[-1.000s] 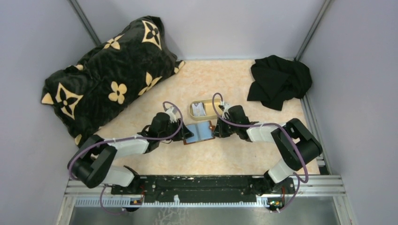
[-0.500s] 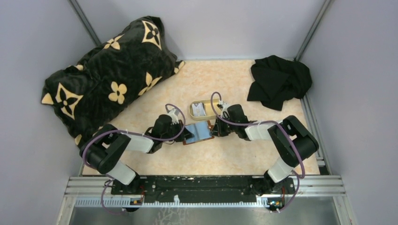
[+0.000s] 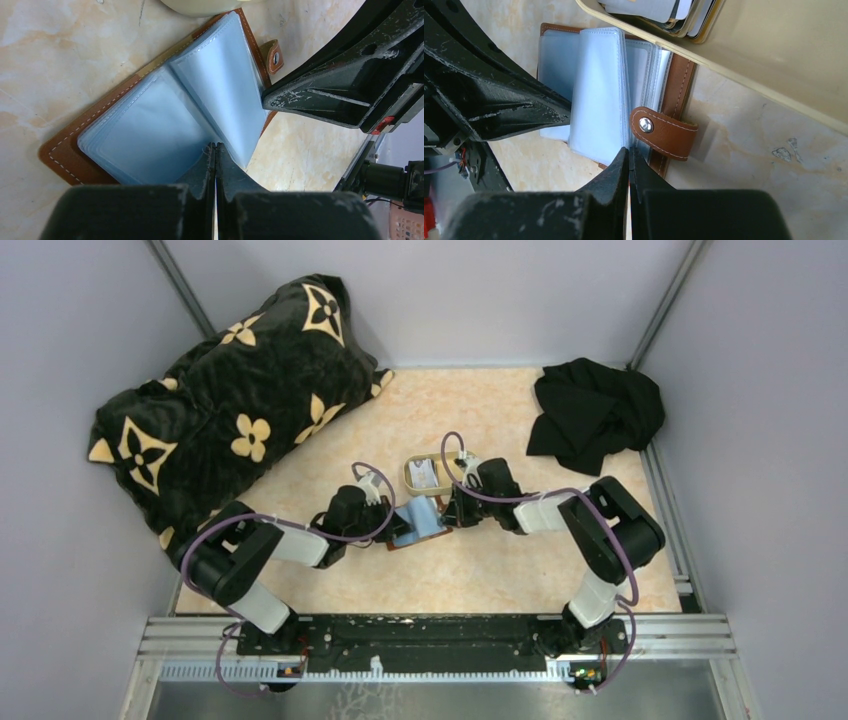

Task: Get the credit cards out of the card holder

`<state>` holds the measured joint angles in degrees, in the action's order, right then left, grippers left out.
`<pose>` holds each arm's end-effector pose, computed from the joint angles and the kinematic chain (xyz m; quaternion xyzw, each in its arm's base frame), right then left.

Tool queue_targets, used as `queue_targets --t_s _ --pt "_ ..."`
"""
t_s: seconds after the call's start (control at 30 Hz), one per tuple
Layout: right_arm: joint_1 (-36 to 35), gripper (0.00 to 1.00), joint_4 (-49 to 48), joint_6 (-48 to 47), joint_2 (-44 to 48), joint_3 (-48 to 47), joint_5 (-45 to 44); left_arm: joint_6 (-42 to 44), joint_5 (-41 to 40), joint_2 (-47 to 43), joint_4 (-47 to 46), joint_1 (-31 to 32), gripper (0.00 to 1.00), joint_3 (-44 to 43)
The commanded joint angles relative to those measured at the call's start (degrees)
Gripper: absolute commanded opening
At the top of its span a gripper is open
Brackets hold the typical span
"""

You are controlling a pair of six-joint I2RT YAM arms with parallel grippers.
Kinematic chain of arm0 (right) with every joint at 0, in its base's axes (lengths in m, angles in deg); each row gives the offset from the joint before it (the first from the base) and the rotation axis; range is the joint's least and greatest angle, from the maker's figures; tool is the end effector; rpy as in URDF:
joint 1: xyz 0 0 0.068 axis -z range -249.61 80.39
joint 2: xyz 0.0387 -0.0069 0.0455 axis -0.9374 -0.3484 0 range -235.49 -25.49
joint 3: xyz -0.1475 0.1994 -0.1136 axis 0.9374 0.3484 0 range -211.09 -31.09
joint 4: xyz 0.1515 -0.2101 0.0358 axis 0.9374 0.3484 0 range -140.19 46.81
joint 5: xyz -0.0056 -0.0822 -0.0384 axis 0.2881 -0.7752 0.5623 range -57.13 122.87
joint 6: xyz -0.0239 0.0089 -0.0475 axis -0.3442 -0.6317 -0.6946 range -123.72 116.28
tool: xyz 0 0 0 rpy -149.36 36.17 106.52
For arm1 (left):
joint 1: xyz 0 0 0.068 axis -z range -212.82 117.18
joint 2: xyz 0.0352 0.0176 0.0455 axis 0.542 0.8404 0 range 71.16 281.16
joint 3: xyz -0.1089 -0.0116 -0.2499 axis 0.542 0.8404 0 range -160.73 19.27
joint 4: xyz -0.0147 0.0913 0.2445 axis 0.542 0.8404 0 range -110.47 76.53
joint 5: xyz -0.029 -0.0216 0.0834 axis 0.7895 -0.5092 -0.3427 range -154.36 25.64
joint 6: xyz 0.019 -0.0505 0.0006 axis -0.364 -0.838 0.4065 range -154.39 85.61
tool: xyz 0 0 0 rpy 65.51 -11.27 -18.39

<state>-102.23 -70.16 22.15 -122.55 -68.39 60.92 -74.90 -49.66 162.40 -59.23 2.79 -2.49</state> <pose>0.2509 0.1805 0.1266 -0.1544 0.8710 0.3926 0.2520 0.2069 -0.1594 0.1136 0.0263 0.8639 -0.3899 0.3176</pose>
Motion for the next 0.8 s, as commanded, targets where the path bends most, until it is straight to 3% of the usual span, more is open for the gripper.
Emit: queue_targets --t_s 0.0,0.47,0.77 --pt "-3.19 0.01 0.41 0.76 -1.64 -2.58 3.02 0.8 -1.15 2.85 5.14 0.33 0.0 2.33" --pt "-8.31 0.01 -1.17 3.23 -4.72 -7.32 4.2 0.37 -1.2 3.15 4.33 0.33 0.0 3.15" --pt "-7.88 0.0 7.57 -0.12 3.67 -9.81 -2.41 0.08 -0.4 1.13 4.62 0.38 0.0 3.58"
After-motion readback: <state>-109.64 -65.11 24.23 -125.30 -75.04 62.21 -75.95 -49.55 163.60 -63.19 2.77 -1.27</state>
